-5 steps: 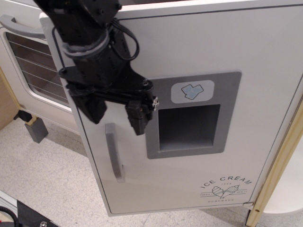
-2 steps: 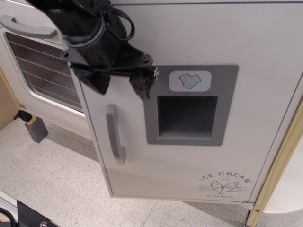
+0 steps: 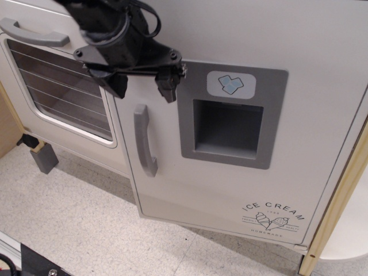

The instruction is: Close fridge

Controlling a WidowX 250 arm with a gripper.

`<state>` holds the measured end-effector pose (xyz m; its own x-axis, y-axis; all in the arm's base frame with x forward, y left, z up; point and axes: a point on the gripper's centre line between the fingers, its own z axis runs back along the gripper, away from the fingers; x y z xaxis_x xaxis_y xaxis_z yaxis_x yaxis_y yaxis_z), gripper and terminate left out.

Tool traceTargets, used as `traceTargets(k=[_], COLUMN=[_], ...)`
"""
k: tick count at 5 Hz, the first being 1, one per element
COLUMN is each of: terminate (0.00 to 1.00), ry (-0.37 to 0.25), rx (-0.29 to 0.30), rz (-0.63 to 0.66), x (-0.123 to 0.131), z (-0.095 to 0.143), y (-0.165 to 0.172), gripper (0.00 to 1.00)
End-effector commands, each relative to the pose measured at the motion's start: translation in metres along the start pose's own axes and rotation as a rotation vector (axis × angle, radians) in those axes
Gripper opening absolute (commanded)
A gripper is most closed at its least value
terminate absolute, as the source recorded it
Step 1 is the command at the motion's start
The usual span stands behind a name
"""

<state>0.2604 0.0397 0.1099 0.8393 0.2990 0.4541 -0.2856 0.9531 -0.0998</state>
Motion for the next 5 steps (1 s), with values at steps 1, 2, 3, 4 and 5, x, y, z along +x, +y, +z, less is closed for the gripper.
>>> traceTargets(k=[1,2,3,4,5], terminate=[0.0,0.0,0.0,0.0,0.0], ry=[-0.056,-0.058,-0.061,-0.062,-0.063], rx=[0.016,0.016,0.013,0.008,0.01], rz=[0.034,0.038,0.048,0.054,0.053], x=[0.038,0.046,0.054,0.059,0.062], z=[-0.003,-0.005,-0.007,-0.006,-0.009], y=[0.0,0.0,0.0,0.001,0.0], gripper=[1.0,1.0,1.0,1.0,1.0])
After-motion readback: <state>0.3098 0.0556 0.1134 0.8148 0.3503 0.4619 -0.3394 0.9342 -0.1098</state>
